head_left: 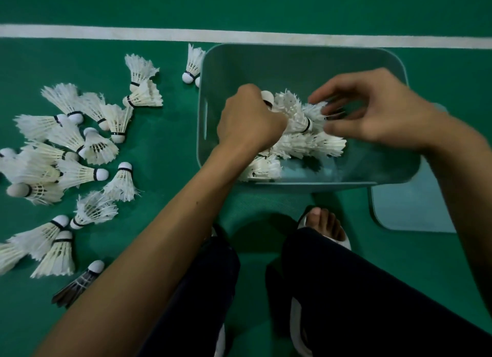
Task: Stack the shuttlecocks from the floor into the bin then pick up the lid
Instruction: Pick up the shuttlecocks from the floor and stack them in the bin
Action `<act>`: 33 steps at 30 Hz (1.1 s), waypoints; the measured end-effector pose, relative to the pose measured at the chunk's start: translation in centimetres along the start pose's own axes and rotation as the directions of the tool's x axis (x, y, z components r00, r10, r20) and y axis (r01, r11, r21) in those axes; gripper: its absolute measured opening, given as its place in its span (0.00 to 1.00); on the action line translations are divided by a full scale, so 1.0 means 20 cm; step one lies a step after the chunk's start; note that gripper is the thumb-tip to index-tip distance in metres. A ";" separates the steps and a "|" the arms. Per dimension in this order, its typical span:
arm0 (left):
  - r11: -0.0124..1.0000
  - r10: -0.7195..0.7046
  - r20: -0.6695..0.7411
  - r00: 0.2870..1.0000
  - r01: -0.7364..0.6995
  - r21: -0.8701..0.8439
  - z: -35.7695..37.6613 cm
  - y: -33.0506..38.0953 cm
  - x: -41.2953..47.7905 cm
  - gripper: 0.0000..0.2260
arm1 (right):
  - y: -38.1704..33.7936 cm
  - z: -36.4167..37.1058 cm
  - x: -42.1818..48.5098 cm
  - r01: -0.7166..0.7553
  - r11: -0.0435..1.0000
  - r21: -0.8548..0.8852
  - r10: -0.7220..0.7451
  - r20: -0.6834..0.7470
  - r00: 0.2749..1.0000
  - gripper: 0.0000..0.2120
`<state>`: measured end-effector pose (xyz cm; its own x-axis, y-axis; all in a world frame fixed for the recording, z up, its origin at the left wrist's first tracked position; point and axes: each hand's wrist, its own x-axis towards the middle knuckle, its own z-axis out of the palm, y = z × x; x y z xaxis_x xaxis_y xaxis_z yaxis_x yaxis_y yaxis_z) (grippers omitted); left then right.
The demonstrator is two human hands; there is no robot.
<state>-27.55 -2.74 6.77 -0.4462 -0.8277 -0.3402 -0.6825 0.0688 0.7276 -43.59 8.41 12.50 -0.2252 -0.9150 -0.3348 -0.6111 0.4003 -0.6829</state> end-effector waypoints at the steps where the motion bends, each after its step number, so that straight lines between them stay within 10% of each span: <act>1: 0.999 -0.025 0.049 0.998 0.026 -0.023 0.01 0.01 0.00 0.06 | -0.01 0.03 -0.02 0.063 0.998 0.017 -0.064 0.014 0.998 0.21; 7: 0.990 -0.111 0.206 0.972 0.127 -0.068 0.01 0.01 -0.02 0.14 | 0.04 0.20 -0.02 0.217 0.964 -0.157 -0.233 -0.093 0.968 0.30; 11: 0.991 -0.103 0.300 0.948 0.122 -0.046 0.03 -0.01 -0.01 0.08 | 0.06 0.24 0.00 0.294 0.914 -0.280 -0.330 -0.090 0.940 0.10; 18: 0.944 -0.169 0.193 0.967 0.215 -0.249 0.02 -0.01 -0.01 0.20 | 0.17 0.23 0.04 -0.105 0.845 -0.524 0.011 -0.178 0.984 0.06; 24: 0.987 -0.132 0.181 0.975 0.146 -0.063 0.04 -0.04 0.00 0.10 | 0.15 0.32 0.14 -0.349 0.921 -0.173 0.347 -0.044 0.937 0.06; 33: 0.994 0.021 -0.038 0.999 -0.017 0.107 0.00 -0.09 -0.02 0.09 | 0.19 0.39 0.24 -0.424 0.871 -0.246 0.410 -0.112 0.905 0.07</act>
<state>-26.12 -2.44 5.60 -0.4378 -0.8469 -0.3018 -0.7328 0.1417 0.6655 -41.15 5.92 3.18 -0.5389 -0.6702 -0.5103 -0.6237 0.7246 -0.2931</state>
